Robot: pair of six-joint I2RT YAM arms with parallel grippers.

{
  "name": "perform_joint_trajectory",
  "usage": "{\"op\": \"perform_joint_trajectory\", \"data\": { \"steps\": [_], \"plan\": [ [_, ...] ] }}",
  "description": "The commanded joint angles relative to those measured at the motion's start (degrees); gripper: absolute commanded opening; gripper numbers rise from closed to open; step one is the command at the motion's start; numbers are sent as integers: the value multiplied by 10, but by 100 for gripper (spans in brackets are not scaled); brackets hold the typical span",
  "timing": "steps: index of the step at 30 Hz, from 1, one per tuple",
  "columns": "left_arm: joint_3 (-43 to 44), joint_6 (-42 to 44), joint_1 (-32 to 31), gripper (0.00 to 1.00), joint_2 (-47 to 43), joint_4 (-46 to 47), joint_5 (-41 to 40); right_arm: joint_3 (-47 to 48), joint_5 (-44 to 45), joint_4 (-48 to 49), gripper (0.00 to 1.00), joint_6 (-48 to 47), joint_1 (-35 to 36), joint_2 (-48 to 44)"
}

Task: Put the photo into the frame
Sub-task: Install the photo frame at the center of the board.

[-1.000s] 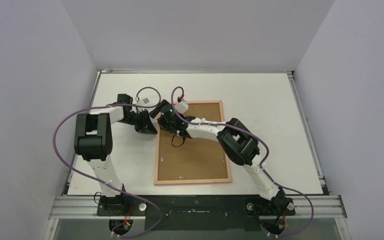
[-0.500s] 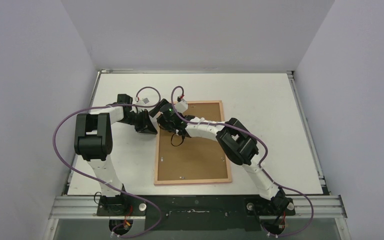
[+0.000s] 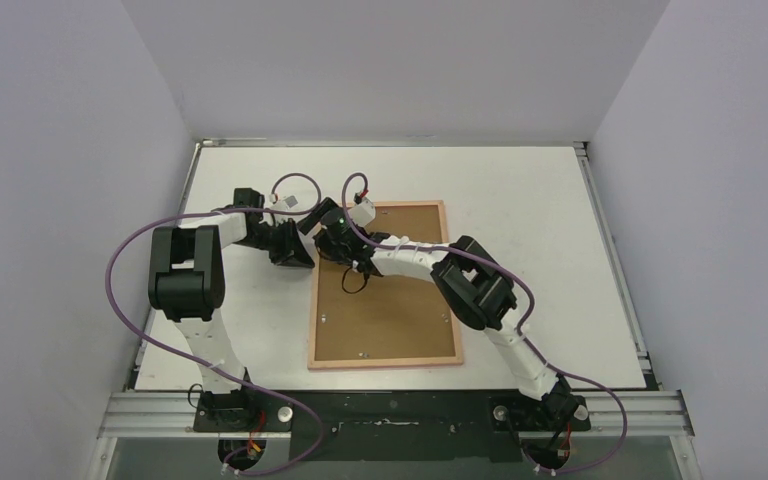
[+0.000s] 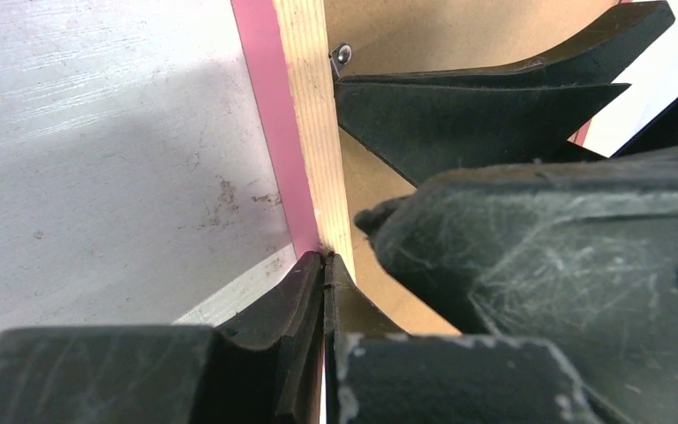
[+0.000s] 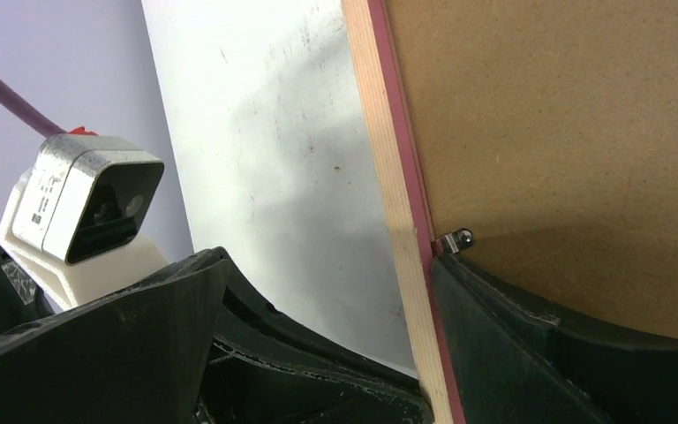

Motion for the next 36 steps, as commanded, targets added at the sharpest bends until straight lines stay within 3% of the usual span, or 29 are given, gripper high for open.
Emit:
{"op": "perform_joint_trajectory", "data": {
  "steps": [1,12,16,21,27,36],
  "plan": [
    [1,24,-4,0,15,-7,-3,-36,-33,42,90,-49,6,-15],
    [31,14,19,2,-7,-24,2,-265,-179,67,90,-201,-20,-210],
    [39,28,19,14,-43,-66,9,-286,-225,44,90,-255,-16,-230],
    [-13,52,10,25,-104,-98,10,-331,-254,77,90,-271,2,-251],
    [-84,65,3,27,-125,-87,-42,-332,-249,76,90,-304,46,-259],
    [-75,63,-10,26,-96,-97,-46,-329,-222,20,90,-354,73,-288]
  ]
}}
